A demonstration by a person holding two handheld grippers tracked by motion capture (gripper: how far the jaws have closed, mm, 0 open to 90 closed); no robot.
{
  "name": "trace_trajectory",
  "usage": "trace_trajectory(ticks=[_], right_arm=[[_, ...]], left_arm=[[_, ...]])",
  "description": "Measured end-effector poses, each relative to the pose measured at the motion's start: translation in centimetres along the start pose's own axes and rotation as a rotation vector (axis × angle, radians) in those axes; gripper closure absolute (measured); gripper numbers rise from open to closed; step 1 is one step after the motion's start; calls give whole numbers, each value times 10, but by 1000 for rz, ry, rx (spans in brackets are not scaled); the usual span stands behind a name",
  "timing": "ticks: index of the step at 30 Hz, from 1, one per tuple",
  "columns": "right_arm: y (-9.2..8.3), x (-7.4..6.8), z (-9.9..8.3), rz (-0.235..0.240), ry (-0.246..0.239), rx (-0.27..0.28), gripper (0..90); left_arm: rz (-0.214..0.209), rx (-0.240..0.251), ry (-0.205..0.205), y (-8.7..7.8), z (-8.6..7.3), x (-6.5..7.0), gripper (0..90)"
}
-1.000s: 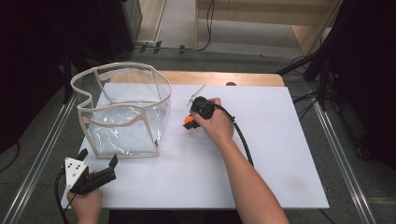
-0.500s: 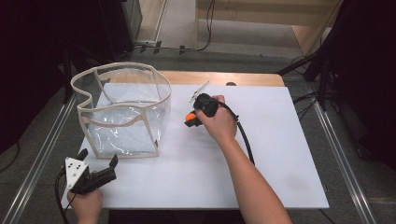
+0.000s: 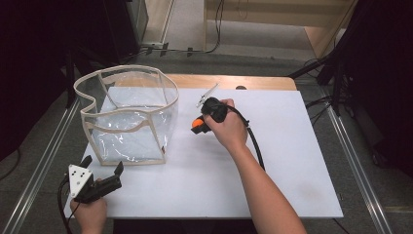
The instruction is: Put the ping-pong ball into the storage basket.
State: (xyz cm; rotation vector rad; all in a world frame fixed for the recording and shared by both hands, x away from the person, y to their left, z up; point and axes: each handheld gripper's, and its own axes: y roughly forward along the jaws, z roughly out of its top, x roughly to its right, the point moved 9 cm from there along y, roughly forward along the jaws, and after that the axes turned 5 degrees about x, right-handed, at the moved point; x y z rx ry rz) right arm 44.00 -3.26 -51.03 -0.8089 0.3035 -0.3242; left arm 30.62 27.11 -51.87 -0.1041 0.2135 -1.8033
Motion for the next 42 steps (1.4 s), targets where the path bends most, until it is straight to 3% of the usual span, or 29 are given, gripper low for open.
trace_trajectory(ticks=[27,42], right_arm=[[-30,-13,19,44,-21,27,483],[-41,-19,35,46,-64,29,483]], left_arm=[[1,-1,6,0,0,1,0],[4,-4,6,0,0,1,0]])
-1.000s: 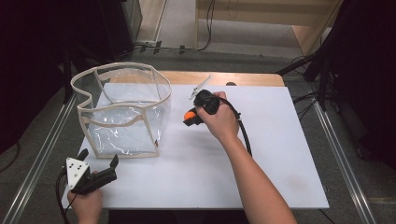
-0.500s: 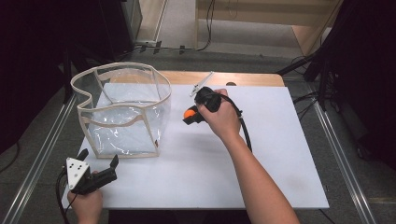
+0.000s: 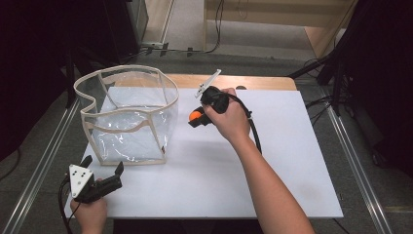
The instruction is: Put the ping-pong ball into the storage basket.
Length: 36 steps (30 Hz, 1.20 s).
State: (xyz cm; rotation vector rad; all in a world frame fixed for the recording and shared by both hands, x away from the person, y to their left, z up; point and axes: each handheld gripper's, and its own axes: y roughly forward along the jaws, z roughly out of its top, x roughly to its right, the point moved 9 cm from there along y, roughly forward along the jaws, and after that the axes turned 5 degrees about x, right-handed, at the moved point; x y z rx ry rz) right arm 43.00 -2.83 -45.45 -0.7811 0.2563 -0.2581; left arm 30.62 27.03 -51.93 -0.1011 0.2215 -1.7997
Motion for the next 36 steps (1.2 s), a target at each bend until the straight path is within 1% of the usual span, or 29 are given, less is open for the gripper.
trace_trajectory(ticks=[3,8,13,16,17,25,26,27,30,31,32,33,35,36], right_arm=[[-2,-2,3,0,2,-1,483],[-3,-3,7,5,-18,0,483],[-8,-6,12,3,-18,3,483],[-11,-7,15,1,-25,1,483],[-12,-7,17,6,-34,6,483],[-19,-12,26,4,-45,7,483],[-19,-12,28,8,-58,12,483],[-20,-13,29,4,-49,3,483],[-22,-14,33,8,-61,13,483],[-22,-15,35,11,-56,12,483],[-22,-15,36,16,-77,21,483],[-24,-16,36,12,-60,10,483],[-24,-16,39,18,-72,23,483],[-25,-16,40,20,-69,22,483]], left_arm=[[0,0,3,0,0,0,0],[0,-1,4,0,0,0,0],[-1,-1,7,0,0,1,0],[-1,-1,8,0,0,1,0],[0,-3,9,0,0,0,0],[-1,-2,8,0,0,0,0],[-1,-2,8,0,0,0,0],[-1,-2,8,0,0,0,0],[-1,-1,8,0,0,1,0],[-2,1,7,0,0,1,0],[-2,1,9,0,0,1,0],[-3,0,9,0,0,1,0],[-3,0,12,0,0,1,0],[-3,-2,13,0,0,1,0]])
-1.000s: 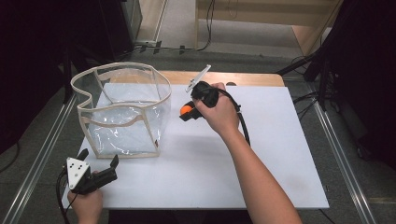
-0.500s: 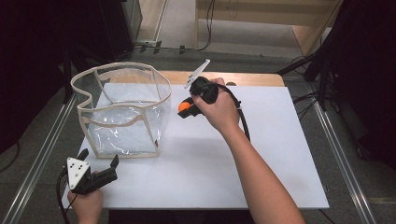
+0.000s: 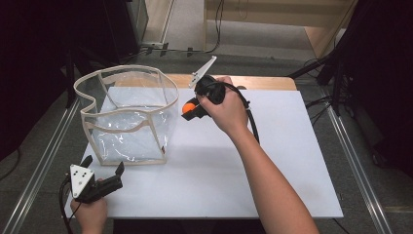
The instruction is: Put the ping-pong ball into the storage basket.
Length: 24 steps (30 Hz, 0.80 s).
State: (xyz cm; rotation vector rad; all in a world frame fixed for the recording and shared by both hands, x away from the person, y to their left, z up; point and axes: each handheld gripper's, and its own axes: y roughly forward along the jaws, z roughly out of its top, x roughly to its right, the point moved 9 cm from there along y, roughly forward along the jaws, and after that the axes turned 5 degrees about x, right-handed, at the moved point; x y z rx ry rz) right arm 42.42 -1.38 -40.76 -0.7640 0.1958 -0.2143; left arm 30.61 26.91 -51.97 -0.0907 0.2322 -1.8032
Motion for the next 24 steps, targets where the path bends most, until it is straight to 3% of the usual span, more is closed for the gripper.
trace_trajectory(ticks=[24], right_arm=[[-13,-5,21,6,-28,22,483]], left_arm=[[2,-3,9,0,0,0,0]])
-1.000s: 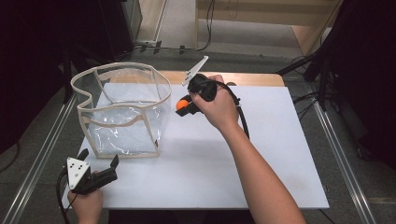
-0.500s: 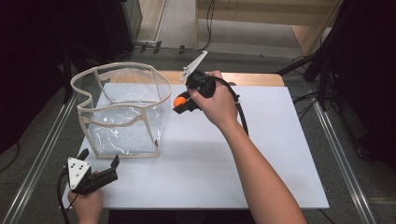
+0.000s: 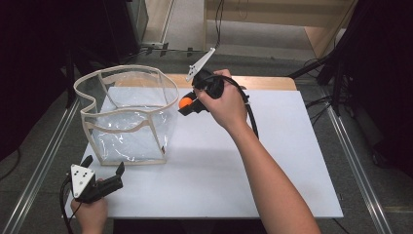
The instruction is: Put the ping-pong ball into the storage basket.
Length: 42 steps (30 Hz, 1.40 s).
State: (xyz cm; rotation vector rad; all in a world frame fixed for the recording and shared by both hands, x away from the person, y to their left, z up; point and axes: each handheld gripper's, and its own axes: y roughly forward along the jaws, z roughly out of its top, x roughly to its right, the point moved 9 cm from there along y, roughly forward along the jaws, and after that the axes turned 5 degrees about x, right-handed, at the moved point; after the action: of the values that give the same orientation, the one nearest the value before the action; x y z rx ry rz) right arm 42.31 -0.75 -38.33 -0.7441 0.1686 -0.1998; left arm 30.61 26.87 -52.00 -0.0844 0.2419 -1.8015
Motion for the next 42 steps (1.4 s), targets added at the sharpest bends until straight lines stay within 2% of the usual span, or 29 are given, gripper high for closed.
trace_trajectory(ticks=[20,42], right_arm=[[-3,-1,22,-17,-9,43,483],[0,-1,36,-33,0,88,482]], left_arm=[[-2,2,-2,0,0,0,0],[-2,1,-1,0,0,0,0]])
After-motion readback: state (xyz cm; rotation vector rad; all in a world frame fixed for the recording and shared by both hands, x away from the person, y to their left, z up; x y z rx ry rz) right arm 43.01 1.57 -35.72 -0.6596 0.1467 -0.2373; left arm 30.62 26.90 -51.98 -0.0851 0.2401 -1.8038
